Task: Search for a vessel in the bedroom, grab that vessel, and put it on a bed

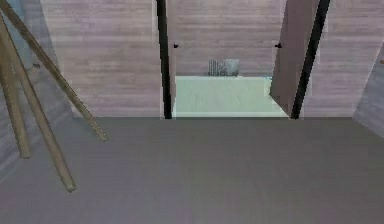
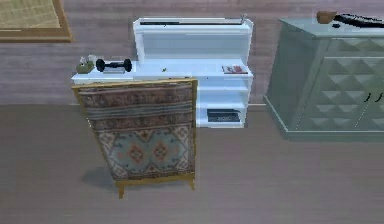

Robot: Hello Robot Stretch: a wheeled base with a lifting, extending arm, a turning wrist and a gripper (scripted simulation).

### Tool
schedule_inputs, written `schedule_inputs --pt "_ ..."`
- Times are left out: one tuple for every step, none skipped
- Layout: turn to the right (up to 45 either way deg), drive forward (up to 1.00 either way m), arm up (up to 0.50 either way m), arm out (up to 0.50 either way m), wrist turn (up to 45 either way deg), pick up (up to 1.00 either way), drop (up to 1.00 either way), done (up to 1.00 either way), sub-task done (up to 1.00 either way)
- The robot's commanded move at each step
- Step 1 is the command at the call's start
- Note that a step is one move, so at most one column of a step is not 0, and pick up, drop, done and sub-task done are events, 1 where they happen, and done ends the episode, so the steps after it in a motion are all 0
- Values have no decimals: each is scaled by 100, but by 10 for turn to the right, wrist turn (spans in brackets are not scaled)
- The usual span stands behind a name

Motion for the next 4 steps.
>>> schedule_inputs --pt "0 75 0 0 0 0 0 0 0" --pt "450 0 0 0 0 0 0 0 0" --pt "210 0 0 0 0 0 0 0 0" --pt "0 40 0 0 0 0 0 0 0"
